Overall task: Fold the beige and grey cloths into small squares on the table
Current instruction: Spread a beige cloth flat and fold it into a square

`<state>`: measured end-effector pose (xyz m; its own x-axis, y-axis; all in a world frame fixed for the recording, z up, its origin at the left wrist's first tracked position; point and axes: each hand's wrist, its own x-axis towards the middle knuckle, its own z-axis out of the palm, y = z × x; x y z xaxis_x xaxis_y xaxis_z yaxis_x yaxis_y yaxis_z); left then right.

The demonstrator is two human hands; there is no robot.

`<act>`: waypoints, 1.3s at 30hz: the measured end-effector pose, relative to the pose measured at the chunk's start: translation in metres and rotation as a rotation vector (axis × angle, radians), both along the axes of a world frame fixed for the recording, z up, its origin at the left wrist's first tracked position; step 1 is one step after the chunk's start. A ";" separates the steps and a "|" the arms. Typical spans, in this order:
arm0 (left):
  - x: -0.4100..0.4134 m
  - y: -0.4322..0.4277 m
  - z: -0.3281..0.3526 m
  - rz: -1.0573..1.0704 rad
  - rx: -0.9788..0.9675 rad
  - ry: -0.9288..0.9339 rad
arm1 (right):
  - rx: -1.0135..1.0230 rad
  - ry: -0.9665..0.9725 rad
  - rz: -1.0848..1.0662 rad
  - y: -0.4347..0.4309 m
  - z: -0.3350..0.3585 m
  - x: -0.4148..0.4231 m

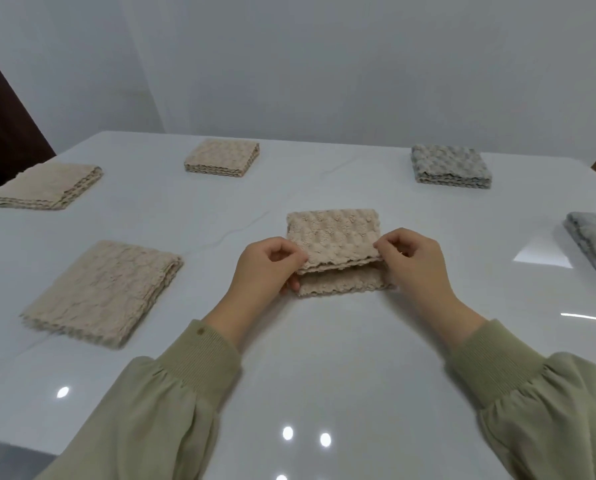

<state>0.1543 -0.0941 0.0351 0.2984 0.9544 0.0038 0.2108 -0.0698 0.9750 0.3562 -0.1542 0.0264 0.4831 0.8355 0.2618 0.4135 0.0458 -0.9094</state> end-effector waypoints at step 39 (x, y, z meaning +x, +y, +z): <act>0.013 0.044 0.003 0.155 -0.102 0.009 | -0.452 -1.028 0.273 0.058 -0.014 -0.026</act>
